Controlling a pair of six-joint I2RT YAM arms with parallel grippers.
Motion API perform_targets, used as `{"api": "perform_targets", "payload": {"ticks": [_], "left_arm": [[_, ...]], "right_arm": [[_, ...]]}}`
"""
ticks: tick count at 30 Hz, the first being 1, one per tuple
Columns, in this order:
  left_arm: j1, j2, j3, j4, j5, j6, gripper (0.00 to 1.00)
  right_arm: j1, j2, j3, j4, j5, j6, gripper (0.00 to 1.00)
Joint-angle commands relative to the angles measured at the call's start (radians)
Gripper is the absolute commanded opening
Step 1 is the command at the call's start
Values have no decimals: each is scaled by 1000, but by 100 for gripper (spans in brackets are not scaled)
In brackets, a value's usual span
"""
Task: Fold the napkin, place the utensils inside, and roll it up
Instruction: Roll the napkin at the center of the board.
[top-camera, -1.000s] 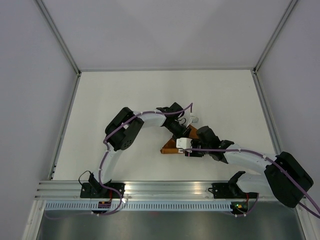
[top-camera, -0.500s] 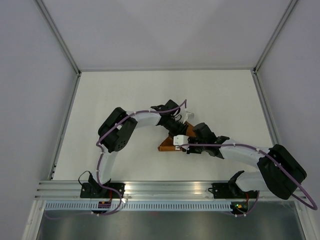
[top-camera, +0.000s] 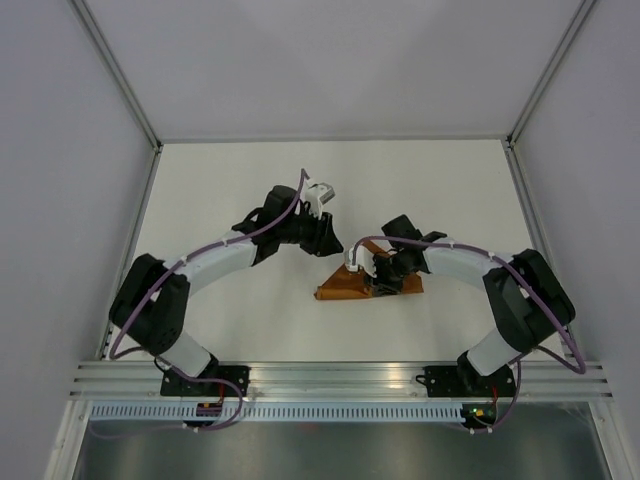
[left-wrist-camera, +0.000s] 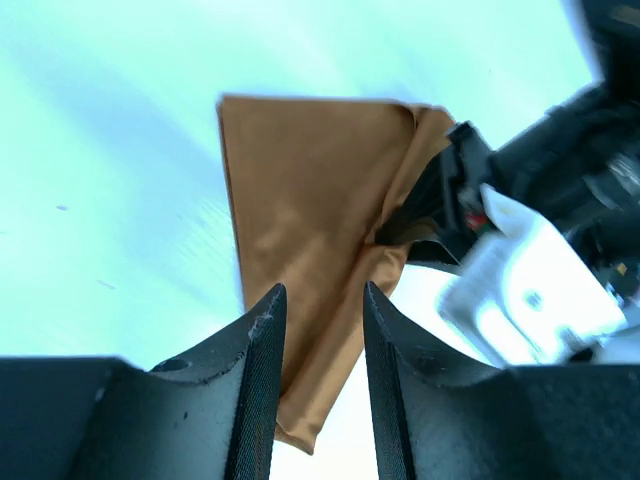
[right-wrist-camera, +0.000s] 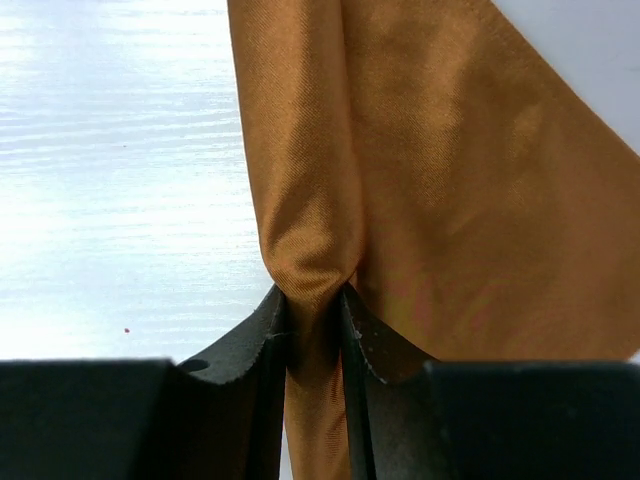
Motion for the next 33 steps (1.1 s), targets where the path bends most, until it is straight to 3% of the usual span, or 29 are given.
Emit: {"api": "perform_targets", "payload": {"ticks": [1, 4, 8, 16, 22, 33], "left_arm": [[-14, -139, -137, 242, -186, -50, 42], [-29, -253, -272, 381, -247, -44, 45], [-156, -317, -377, 457, -419, 71, 46], [-472, -193, -383, 518, -704, 456, 47], [-609, -23, -337, 552, -760, 621, 49], [-667, 140, -291, 636, -783, 719, 51]], "right_arm": [[-73, 172, 60, -273, -102, -106, 17], [-110, 290, 169, -409, -151, -171, 17], [-146, 411, 290, -540, -185, -222, 17], [-167, 540, 395, -595, -191, -216, 17], [-173, 579, 412, -594, -180, -199, 17], [-180, 605, 425, -595, -172, -182, 17]]}}
